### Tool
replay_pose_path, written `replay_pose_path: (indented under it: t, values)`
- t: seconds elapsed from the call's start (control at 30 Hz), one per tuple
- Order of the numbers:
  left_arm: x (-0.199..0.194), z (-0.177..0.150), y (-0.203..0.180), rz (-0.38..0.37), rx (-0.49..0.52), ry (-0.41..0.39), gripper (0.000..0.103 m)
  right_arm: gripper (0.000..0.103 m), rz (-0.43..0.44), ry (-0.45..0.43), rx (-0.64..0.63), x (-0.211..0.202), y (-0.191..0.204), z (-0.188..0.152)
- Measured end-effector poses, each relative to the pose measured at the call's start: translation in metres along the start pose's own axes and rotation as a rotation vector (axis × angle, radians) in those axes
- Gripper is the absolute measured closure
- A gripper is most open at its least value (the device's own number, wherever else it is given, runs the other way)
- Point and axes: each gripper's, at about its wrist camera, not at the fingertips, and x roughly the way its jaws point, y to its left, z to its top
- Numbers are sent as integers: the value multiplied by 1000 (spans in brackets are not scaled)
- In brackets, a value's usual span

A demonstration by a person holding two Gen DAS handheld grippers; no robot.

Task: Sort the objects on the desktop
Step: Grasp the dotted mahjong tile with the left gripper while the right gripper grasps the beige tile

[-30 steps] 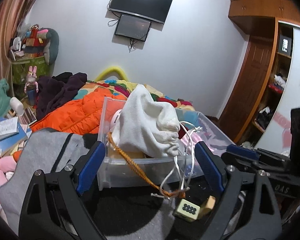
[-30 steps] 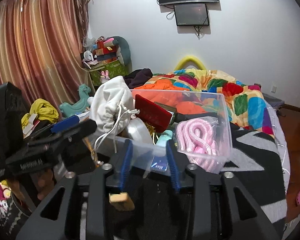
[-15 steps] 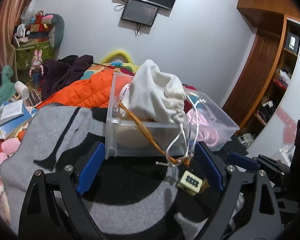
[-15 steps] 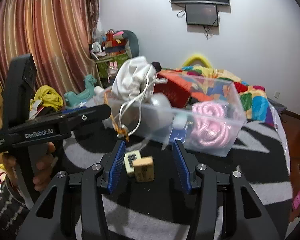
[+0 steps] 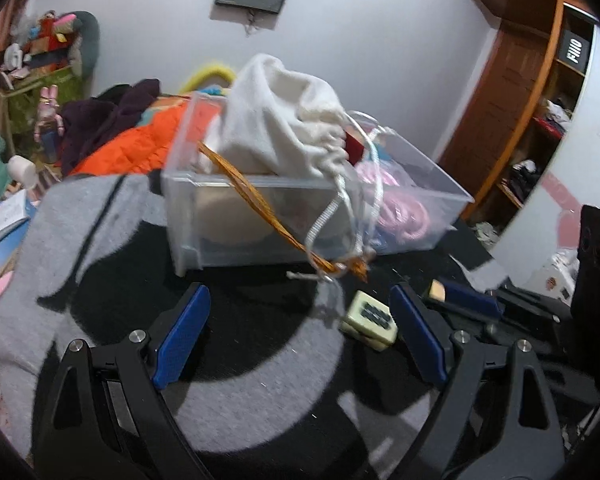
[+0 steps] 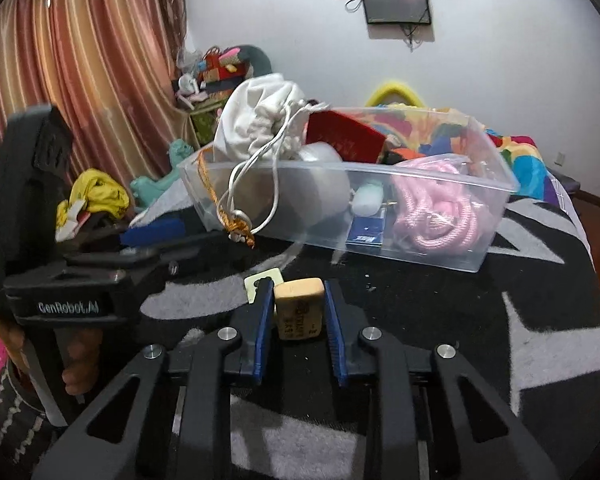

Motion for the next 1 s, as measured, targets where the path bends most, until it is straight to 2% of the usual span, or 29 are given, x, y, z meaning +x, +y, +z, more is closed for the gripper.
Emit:
replay_pose_path:
  t: [0.27, 0.4, 0.53, 0.73, 0.83, 1.0]
  values:
    - [6, -4, -25, 21, 111, 28, 11, 81, -4, -49, 129, -25, -29, -7]
    - [13, -6, -36, 48, 158, 45, 13, 81, -4, -46, 151, -26, -36, -10]
    - [18, -9, -48, 64, 232, 59, 27, 81, -2, -48, 158, -25, -40, -13]
    - [27, -16, -67, 88, 344, 82, 36, 80, -3, -48, 161, -22, -41, -16]
    - [34, -21, -77, 116, 406, 103, 45, 80, -4, -50, 162, -22, -41, -17]
    - [36, -21, -79, 102, 414, 105, 63, 80, -4, -50, 167, -22, -42, -17]
